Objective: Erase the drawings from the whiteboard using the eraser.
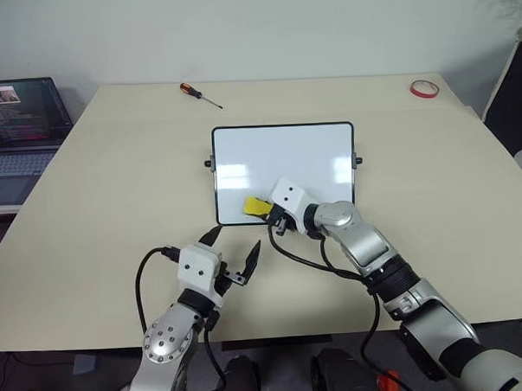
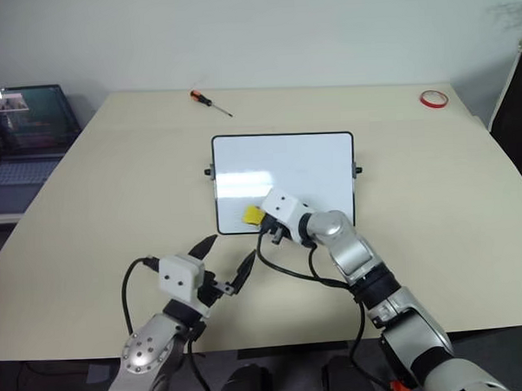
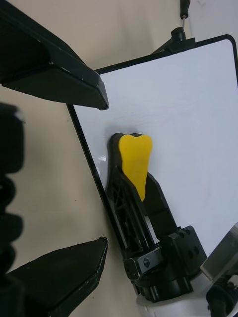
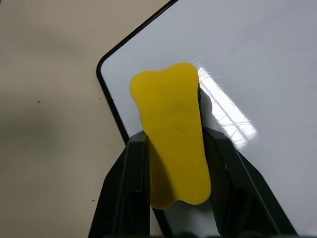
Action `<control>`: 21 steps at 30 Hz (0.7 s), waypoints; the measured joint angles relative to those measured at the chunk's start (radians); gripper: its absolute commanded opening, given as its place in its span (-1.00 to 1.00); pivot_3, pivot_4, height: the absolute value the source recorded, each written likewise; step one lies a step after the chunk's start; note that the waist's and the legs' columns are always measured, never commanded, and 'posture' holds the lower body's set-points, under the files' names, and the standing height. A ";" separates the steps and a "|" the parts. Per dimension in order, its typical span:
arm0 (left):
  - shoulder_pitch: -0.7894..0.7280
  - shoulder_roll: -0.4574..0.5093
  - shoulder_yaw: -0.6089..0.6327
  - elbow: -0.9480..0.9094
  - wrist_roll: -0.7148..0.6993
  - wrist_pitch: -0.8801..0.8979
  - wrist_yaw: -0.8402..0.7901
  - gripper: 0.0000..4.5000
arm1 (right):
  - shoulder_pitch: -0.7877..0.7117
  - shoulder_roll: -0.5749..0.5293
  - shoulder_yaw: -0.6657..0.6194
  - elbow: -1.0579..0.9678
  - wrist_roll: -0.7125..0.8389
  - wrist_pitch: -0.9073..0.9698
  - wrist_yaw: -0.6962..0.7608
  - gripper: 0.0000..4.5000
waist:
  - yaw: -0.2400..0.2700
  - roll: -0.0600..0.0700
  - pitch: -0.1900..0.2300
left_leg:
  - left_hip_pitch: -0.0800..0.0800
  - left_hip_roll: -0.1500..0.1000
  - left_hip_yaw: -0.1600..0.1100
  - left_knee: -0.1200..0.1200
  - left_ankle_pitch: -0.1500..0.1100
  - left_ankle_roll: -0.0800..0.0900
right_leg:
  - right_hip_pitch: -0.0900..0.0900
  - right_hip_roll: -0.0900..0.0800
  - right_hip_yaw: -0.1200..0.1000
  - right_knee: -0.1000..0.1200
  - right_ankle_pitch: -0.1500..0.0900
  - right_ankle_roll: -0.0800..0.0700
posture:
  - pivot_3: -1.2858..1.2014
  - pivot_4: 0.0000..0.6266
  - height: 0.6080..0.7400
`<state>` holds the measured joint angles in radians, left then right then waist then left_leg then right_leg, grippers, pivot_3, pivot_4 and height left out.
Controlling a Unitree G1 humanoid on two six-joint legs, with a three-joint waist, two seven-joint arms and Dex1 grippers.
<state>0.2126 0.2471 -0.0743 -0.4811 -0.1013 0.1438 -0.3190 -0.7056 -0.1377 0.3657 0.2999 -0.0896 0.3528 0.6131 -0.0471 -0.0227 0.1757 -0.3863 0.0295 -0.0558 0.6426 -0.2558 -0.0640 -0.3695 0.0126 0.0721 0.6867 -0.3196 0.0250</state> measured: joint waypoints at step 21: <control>-0.060 0.015 0.002 -0.024 -0.015 0.062 -0.023 1.00 | 0.269 -0.068 -0.193 -0.516 0.191 0.101 -0.045 -0.48 | 0.008 0.000 0.001 | -0.014 0.000 -0.008 -0.001 -0.001 -0.001 | -0.009 -0.001 -0.001 -0.005 0.000 0.000 | 0.03 -0.52 1.00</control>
<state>0.1527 0.2625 -0.0727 -0.5055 -0.1167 0.2058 -0.3417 -0.4368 -0.2058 0.1728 -0.2162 0.1014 0.4540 0.5678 -0.0393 -0.0225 0.1762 -0.4000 0.0296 -0.0633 0.6420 -0.2565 -0.0650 -0.3784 0.0114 0.0707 0.6814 -0.3196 0.0252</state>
